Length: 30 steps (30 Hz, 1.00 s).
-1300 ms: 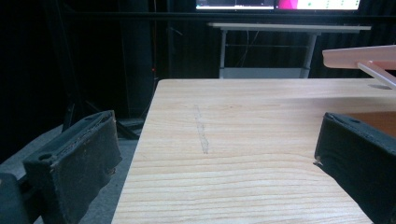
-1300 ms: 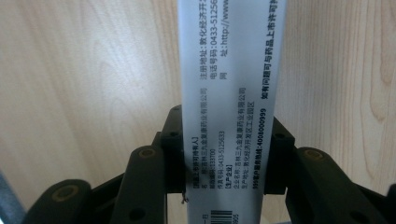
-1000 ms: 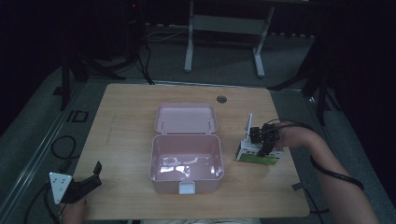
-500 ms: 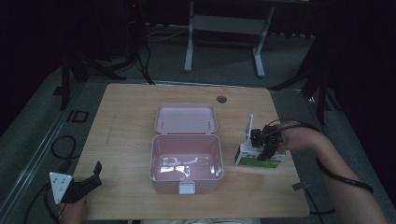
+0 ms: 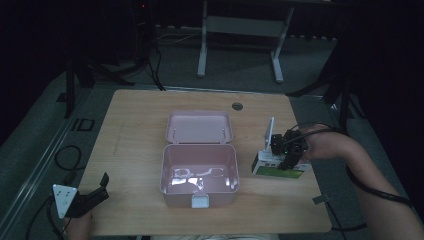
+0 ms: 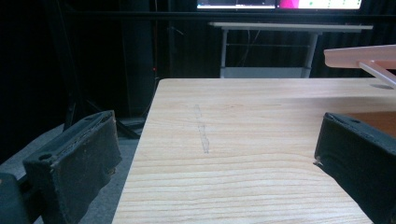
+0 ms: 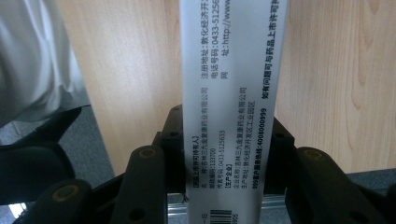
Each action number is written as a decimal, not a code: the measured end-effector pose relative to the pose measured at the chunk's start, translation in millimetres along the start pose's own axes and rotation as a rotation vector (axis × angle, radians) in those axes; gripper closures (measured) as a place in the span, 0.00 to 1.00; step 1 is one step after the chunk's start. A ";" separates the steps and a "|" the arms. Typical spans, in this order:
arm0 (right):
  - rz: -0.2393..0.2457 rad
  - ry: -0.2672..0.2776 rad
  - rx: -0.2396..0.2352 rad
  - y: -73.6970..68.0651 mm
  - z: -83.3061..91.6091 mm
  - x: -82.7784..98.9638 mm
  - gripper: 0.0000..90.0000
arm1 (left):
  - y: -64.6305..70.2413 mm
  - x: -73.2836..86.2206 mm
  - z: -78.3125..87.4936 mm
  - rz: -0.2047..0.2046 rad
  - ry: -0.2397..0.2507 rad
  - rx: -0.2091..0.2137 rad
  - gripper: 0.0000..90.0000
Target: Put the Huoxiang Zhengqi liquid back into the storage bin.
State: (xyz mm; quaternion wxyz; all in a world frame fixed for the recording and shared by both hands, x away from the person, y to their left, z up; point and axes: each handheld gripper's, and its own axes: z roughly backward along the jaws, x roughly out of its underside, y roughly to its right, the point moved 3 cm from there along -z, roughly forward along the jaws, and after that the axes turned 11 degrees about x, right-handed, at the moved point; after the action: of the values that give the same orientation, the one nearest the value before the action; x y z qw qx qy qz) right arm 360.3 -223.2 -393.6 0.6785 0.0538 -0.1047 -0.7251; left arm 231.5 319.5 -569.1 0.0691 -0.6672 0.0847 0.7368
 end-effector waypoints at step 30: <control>0.082 0.041 0.015 -1.3 55.1 -69.4 0.69 | -0.1 0.0 0.2 0.002 0.001 0.001 0.00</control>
State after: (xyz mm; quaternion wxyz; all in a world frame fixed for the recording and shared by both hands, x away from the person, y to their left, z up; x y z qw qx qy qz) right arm 352.0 -149.7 -344.7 0.7094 0.0695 -0.0984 -0.6945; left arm 231.3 319.6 -569.0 0.0687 -0.6674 0.0858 0.7365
